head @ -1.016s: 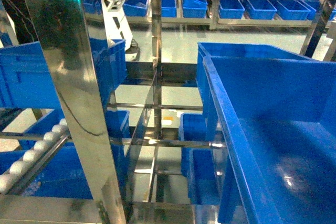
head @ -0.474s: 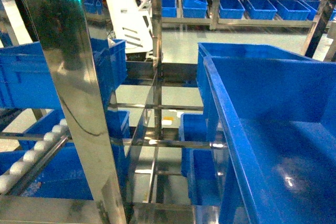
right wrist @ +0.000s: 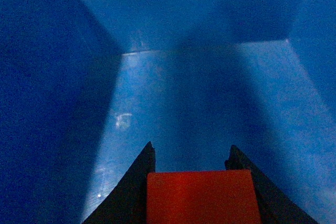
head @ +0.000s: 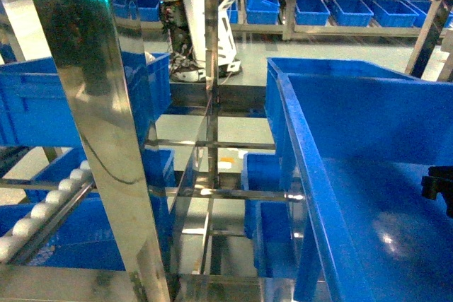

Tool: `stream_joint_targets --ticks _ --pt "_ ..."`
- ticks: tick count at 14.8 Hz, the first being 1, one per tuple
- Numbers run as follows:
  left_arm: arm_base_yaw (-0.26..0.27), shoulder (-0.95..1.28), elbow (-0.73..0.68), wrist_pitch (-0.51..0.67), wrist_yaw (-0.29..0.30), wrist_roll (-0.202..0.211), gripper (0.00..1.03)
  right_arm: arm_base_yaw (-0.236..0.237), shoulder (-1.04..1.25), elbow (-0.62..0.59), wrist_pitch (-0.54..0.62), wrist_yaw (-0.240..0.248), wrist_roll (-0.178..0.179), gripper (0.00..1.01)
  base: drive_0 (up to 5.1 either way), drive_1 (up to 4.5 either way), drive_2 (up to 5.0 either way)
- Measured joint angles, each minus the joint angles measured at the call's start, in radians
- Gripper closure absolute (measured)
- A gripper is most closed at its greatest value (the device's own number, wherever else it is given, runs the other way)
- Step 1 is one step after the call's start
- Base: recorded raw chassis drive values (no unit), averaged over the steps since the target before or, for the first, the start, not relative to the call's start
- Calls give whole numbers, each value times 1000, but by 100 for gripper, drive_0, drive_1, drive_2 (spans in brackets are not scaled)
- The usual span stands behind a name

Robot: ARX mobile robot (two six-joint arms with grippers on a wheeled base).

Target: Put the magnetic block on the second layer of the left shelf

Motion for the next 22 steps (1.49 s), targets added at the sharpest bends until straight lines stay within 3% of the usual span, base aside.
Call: stream_joint_targets --ticks 3,6,7,8,11,13,18,20,22 --pt "0 0 0 0 0 0 5 -6 104 102 -82 0 98 67 0 0 0" --pt "0 0 0 0 0 0 5 3 113 143 -62 18 118 67 0 0 0" --pt "0 0 0 0 0 0 5 10 108 135 -31 40 99 67 0 0 0" --pt "0 0 0 0 0 0 5 15 75 105 14 63 58 62 0 0 0" --pt "0 0 0 0 0 0 5 27 -10 16 86 98 -14 27 0 0 0" --pt "0 0 0 0 0 0 5 43 -77 -45 87 119 -26 4 0 0 0" --pt "0 0 0 0 0 0 5 95 -455 -129 0 212 -103 3 0 0 0" --pt "0 0 0 0 0 0 5 137 -592 -165 -111 225 -103 3 0 0 0" --pt "0 0 0 0 0 0 5 187 -764 -201 -232 282 -102 3 0 0 0"
